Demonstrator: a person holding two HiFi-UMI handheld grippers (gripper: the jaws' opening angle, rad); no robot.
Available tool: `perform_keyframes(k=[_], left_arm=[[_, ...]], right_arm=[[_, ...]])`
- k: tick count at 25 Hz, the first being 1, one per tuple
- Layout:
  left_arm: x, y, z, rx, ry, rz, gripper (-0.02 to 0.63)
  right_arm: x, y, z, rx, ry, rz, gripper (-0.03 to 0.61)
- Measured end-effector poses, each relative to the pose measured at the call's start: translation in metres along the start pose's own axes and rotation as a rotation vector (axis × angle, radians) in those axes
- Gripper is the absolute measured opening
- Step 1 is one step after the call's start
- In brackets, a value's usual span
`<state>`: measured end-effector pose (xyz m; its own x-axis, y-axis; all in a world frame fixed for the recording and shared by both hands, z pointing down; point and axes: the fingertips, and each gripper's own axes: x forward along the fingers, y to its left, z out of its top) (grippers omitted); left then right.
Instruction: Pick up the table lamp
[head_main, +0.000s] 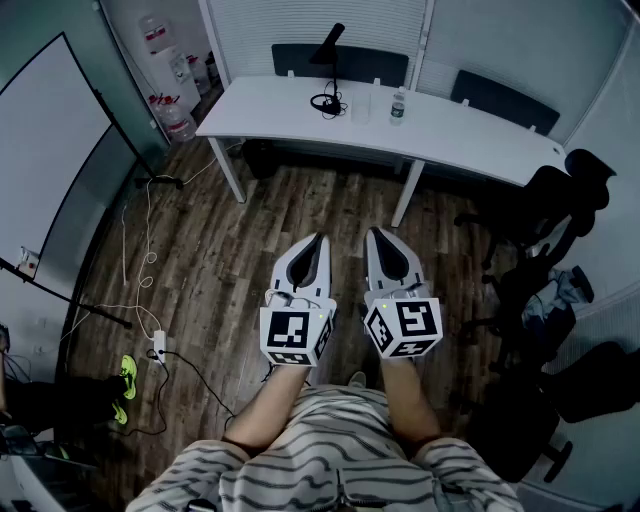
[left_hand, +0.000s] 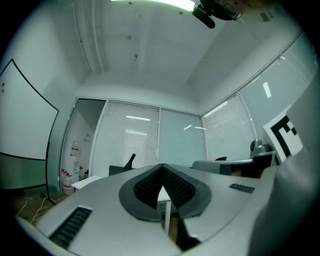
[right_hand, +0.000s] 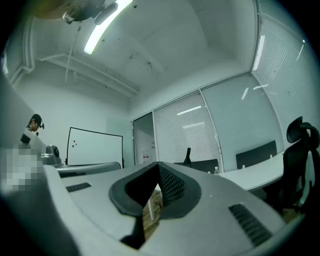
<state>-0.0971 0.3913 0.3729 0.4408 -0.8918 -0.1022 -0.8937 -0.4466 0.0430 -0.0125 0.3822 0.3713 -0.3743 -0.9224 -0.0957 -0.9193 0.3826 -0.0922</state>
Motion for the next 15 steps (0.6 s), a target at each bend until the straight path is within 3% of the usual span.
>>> perform_keyframes(k=[4,15], left_arm=[[0.005,-0.002,0.002,-0.031,-0.005,-0.009,0.005],[0.027,-0.031,-0.005,-0.027,-0.007,0.009,0.005]], right_arm=[[0.003,-0.002,-0.003,0.007,0.015,0.01,0.011],[-0.002,-0.038,-0.005,0.045,0.009,0.069,0.011]])
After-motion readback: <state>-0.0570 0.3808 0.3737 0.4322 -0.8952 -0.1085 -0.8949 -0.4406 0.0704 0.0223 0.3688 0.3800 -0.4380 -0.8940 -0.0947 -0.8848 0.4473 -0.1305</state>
